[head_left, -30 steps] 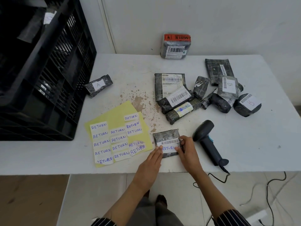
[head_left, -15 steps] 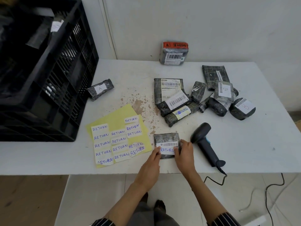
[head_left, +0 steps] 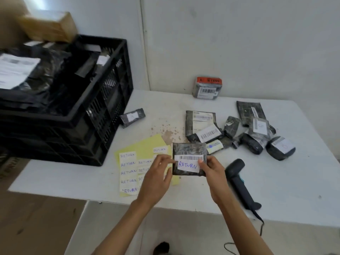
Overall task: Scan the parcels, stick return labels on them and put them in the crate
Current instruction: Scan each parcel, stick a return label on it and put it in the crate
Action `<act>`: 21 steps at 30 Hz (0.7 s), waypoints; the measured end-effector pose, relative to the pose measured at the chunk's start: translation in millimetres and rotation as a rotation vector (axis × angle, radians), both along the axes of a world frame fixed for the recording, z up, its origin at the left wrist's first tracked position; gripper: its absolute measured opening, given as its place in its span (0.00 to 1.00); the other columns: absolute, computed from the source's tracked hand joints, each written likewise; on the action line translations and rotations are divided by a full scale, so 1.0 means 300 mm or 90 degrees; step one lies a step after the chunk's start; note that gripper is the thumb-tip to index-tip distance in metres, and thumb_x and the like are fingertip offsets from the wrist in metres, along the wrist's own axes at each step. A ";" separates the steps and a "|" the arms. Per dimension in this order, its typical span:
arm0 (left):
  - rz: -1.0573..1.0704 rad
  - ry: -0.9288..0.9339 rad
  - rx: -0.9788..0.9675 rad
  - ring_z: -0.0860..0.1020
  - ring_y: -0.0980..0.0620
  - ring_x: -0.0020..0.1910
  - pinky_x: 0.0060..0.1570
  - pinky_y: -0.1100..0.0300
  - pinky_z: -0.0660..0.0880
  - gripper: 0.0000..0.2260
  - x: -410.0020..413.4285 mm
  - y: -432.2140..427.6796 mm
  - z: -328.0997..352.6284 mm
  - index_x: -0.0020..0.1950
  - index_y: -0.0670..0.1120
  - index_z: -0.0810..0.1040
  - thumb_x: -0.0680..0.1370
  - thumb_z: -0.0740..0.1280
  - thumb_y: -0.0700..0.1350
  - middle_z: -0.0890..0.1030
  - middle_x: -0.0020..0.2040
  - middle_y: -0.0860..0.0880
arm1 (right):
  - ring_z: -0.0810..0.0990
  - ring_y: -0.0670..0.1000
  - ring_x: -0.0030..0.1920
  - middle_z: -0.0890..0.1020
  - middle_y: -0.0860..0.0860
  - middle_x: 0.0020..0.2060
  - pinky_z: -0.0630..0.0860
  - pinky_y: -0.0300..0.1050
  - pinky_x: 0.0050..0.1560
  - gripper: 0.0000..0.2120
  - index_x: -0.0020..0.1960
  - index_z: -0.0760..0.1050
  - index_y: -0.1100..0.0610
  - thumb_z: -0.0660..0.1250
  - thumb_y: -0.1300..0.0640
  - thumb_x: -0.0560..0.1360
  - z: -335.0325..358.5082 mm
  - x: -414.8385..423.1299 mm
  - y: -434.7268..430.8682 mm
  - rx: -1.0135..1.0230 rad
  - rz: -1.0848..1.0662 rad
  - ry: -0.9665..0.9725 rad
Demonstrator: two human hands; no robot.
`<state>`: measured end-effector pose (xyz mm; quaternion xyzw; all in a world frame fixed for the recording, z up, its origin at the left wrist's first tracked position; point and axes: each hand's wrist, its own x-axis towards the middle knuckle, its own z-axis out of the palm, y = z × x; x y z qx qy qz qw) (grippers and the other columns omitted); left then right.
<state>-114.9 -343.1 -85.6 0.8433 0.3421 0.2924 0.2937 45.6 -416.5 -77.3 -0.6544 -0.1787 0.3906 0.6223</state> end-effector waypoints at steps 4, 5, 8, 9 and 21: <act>0.057 -0.058 0.061 0.74 0.58 0.54 0.54 0.64 0.72 0.09 -0.099 0.118 0.145 0.55 0.44 0.77 0.78 0.61 0.40 0.73 0.55 0.52 | 0.83 0.48 0.43 0.84 0.53 0.43 0.76 0.35 0.37 0.02 0.49 0.74 0.61 0.63 0.64 0.78 0.139 -0.055 0.102 0.067 0.060 0.024; 0.068 -0.064 0.084 0.75 0.57 0.53 0.54 0.61 0.73 0.09 -0.128 0.149 0.183 0.55 0.44 0.77 0.77 0.61 0.40 0.73 0.54 0.52 | 0.83 0.48 0.43 0.84 0.53 0.43 0.77 0.36 0.38 0.02 0.49 0.74 0.61 0.63 0.64 0.78 0.174 -0.073 0.134 0.077 0.075 0.026; 0.107 -0.079 0.151 0.75 0.57 0.52 0.54 0.59 0.73 0.08 -0.223 0.252 0.299 0.53 0.42 0.77 0.77 0.62 0.38 0.74 0.52 0.51 | 0.83 0.50 0.44 0.84 0.54 0.43 0.78 0.40 0.42 0.03 0.50 0.74 0.61 0.63 0.62 0.78 0.272 -0.131 0.245 0.098 0.117 0.025; 0.125 -0.082 0.171 0.75 0.57 0.52 0.54 0.59 0.73 0.07 -0.258 0.290 0.337 0.52 0.42 0.78 0.77 0.62 0.37 0.74 0.52 0.50 | 0.83 0.50 0.44 0.83 0.54 0.43 0.79 0.41 0.43 0.02 0.49 0.74 0.60 0.63 0.62 0.78 0.302 -0.152 0.288 0.104 0.132 0.019; 0.341 0.118 0.245 0.71 0.44 0.65 0.64 0.42 0.67 0.13 -0.684 0.901 0.564 0.60 0.42 0.75 0.77 0.67 0.43 0.72 0.66 0.45 | 0.80 0.47 0.38 0.80 0.52 0.41 0.80 0.39 0.36 0.04 0.52 0.70 0.62 0.63 0.65 0.77 0.635 -0.454 0.963 0.156 0.185 -0.023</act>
